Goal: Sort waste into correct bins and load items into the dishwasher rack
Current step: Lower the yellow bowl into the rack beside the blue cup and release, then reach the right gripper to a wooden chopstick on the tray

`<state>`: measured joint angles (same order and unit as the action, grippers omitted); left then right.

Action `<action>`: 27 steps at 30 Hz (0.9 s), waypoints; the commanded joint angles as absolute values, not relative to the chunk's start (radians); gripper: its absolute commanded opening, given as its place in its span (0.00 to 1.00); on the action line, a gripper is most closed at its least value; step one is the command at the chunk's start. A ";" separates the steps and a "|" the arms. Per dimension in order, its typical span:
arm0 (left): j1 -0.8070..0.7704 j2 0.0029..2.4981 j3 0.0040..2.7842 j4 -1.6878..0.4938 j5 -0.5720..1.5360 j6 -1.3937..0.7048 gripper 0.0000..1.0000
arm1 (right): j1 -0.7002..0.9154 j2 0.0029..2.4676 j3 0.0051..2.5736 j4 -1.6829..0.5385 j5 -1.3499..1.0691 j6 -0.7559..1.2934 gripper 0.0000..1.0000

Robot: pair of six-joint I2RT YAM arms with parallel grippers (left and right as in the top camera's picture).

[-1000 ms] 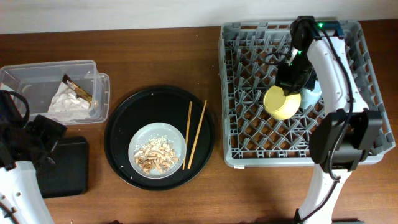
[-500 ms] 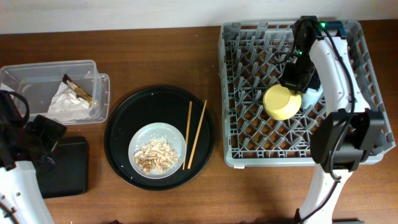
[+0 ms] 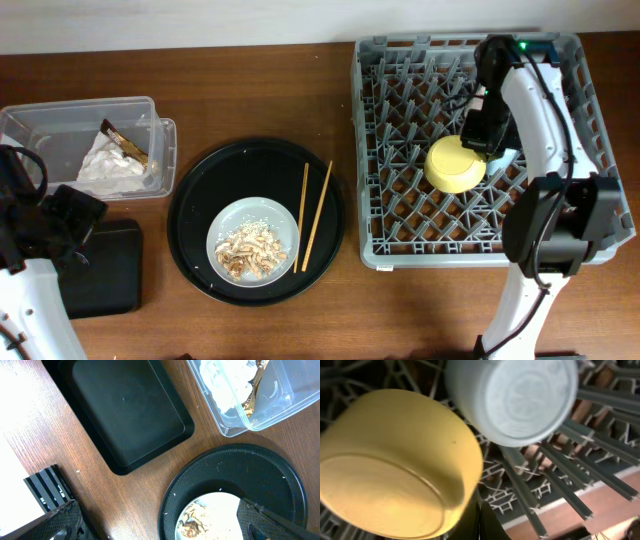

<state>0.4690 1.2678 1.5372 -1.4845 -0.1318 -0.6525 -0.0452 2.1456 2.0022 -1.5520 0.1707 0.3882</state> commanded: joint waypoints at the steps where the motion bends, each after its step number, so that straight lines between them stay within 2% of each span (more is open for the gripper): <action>1: 0.472 1.266 1.541 -1.486 -0.139 -0.662 0.99 | -0.045 2.084 2.003 -1.563 0.159 0.405 0.04; 5: 0.472 1.266 1.541 -1.486 -0.139 -0.662 0.99 | -0.046 2.027 2.003 -1.493 -0.015 0.276 0.04; 10: 0.472 1.266 1.541 -1.486 -0.139 -0.662 0.99 | -0.046 2.113 1.926 -1.438 -0.003 0.278 0.04; 13: 0.472 1.266 1.541 -1.486 -0.139 -0.662 0.99 | -0.048 2.120 1.848 -1.386 0.135 0.335 0.04; 17: 0.472 1.266 1.541 -1.486 -0.139 -0.662 0.99 | -0.045 2.058 1.945 -1.455 0.127 0.342 0.04; 20: 0.472 1.266 1.541 -1.486 -0.139 -0.662 0.99 | -0.045 1.966 2.083 -1.546 -0.094 0.253 0.04; 21: 0.472 1.266 1.541 -1.486 -0.139 -0.662 0.99 | -0.045 1.905 2.127 -1.569 -0.284 0.178 0.07; 22: 0.472 1.266 1.541 -1.486 -0.139 -0.662 0.99 | -0.042 1.855 2.131 -1.571 -0.426 0.140 0.24; 23: 0.472 1.266 1.541 -1.486 -0.139 -0.662 0.99 | -0.023 1.825 2.131 -1.576 -0.469 0.139 0.46; 24: 0.472 1.266 1.541 -1.486 -0.139 -0.662 0.99 | 0.010 1.812 2.131 -1.586 -0.463 0.139 0.59; 26: 0.472 1.266 1.541 -1.486 -0.139 -0.662 0.99 | 0.107 1.822 2.127 -1.597 -0.451 0.170 0.75; 27: 0.472 1.266 1.541 -1.486 -0.139 -0.662 0.99 | 0.176 1.837 2.114 -1.583 -0.395 0.239 0.75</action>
<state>0.4690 1.2678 1.5372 -1.4845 -0.1314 -0.6521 0.0643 1.7988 2.1281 -1.5967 -0.4068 0.1654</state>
